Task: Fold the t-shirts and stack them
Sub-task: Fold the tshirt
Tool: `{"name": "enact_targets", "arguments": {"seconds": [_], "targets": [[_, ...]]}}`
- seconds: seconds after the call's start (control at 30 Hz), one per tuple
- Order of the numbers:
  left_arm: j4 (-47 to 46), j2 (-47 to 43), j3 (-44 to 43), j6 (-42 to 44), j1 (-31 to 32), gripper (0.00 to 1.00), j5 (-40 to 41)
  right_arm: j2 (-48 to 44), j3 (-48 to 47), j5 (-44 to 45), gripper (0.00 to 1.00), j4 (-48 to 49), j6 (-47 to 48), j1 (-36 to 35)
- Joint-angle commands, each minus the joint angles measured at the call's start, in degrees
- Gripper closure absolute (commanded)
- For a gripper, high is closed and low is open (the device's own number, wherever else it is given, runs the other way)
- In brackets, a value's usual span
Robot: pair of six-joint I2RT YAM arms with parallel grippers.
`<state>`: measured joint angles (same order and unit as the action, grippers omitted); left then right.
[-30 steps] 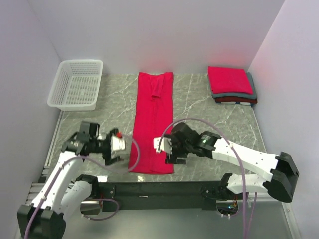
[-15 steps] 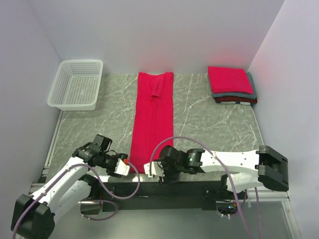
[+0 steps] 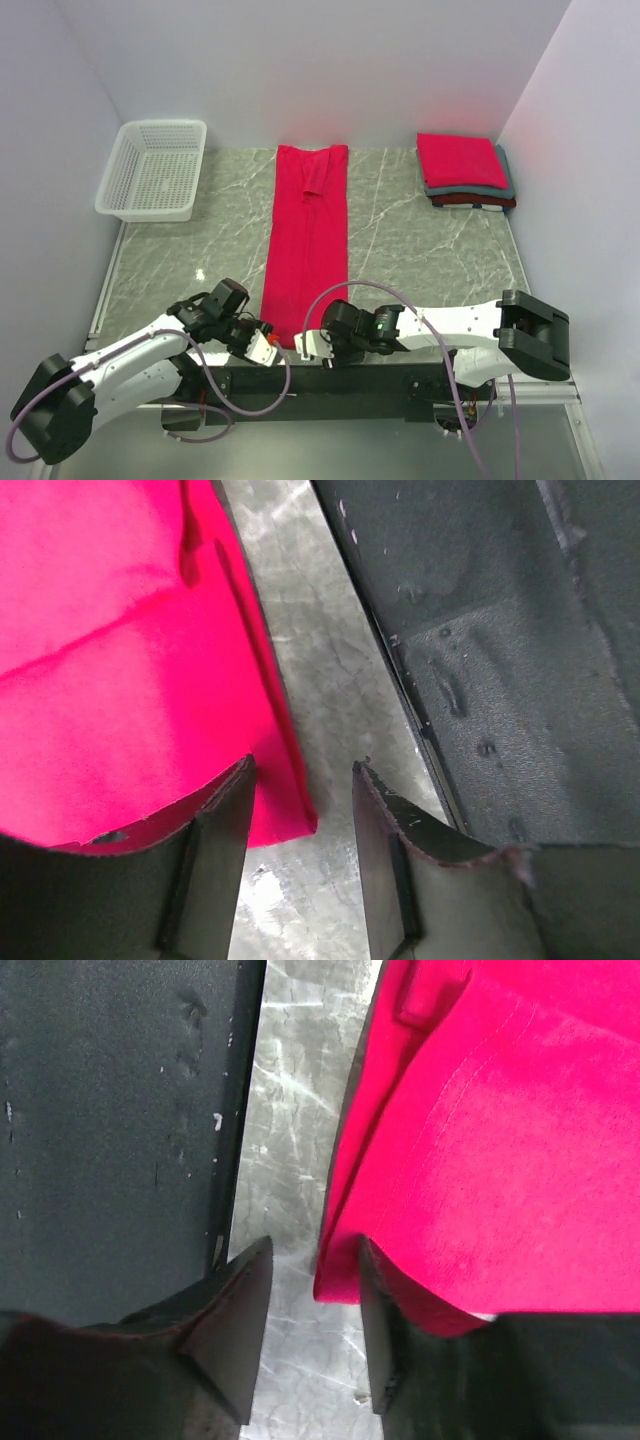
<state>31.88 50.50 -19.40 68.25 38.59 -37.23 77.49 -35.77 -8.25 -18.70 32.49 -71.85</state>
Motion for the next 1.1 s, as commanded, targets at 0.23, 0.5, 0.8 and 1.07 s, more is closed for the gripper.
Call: {"name": "enact_targets", "arguments": {"seconds": [0.23,0.5,0.8,1.07], "targets": [[-5.6,6.01,-2.57,-2.95,1.23,0.58,6.12,3.54,1.32,1.92,0.71,1.56,1.34,0.22],[0.37,4.71,-5.65,-2.24,3.59,0.99,6.74,0.82,-1.84,1.23,1.0,-2.3,-1.28,0.31],[5.65,-0.14,-8.64,-6.55,4.65,0.99,3.83,-6.22,-2.29,-0.71,1.0,-4.07,-4.89,0.49],[5.74,-0.75,-10.57,-7.43,4.48,0.99,5.06,-8.76,-5.8,-2.21,1.0,-7.57,-4.02,4.79]]}}
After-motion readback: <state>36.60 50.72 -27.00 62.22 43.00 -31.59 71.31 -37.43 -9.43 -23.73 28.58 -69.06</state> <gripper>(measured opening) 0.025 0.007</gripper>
